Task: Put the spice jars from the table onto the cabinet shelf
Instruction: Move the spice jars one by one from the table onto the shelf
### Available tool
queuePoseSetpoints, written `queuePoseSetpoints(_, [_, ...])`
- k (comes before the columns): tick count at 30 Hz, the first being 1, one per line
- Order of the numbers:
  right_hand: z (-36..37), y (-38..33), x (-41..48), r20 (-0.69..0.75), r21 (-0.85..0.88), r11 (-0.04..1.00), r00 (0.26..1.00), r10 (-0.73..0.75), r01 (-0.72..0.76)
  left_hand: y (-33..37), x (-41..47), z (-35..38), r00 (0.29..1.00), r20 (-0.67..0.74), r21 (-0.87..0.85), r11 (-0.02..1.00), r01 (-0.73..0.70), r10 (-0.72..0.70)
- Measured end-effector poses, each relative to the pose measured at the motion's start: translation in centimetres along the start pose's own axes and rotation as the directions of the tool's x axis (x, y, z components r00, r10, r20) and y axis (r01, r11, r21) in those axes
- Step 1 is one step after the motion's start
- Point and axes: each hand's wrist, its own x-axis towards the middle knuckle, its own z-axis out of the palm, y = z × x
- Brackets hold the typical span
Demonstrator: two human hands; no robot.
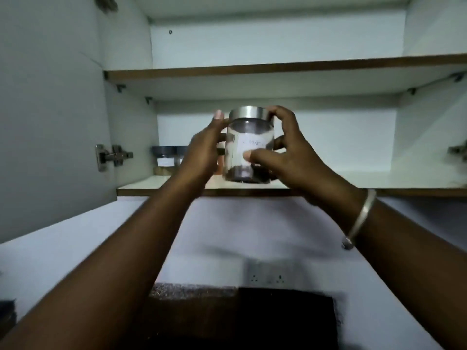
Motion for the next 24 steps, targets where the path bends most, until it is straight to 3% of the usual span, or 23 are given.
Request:
queuePoseSetpoints(2, [0.5, 2.0, 4.6, -0.011, -0.061, 0.998, 1.0, 0.026, -0.027, -2.5, 4.2, -1.6, 0.985, -0.159, 0.352, 0.936, -0.014, 0.074])
queuePoseSetpoints(4, [1.3, 4.4, 9.4, -0.011, -0.097, 0.993, 0.998, 0.062, -0.063, -6.3, 6.6, -3.0, 0.998, -0.054, 0.726, 0.687, 0.016, 0.035])
queuePoseSetpoints(6, [2.5, 7.1, 13.2, 0.008, -0.13, 0.987, 0.995, 0.098, -0.096, -10.3, 7.5, -3.7, 0.989, 0.067, 0.905, 0.426, -0.004, -0.133])
queuePoseSetpoints(7, [3.1, 8.5, 14.9, 0.028, -0.139, 0.983, 0.992, 0.125, -0.12, -11.8, 7.5, -3.9, 0.982, 0.087, 0.934, 0.357, -0.02, -0.17])
queuePoseSetpoints(13, [8.1, 15.2, 21.3, 0.139, -0.274, 0.946, 0.966, 0.217, -0.173, -13.5, 9.4, -4.3, 0.969, 0.125, 0.9, 0.436, -0.02, -0.212])
queuePoseSetpoints(19, [11.0, 19.3, 24.4, 0.135, -0.405, 0.887, 0.945, 0.298, -0.222, -14.3, 9.9, -4.3, 0.979, 0.128, 0.902, 0.429, -0.049, -0.158])
queuePoseSetpoints(24, [10.9, 21.0, 25.3, 0.181, -0.419, 0.888, 0.941, 0.287, -0.191, -14.8, 10.2, -4.1, 0.982, 0.13, 0.918, 0.392, -0.068, -0.134])
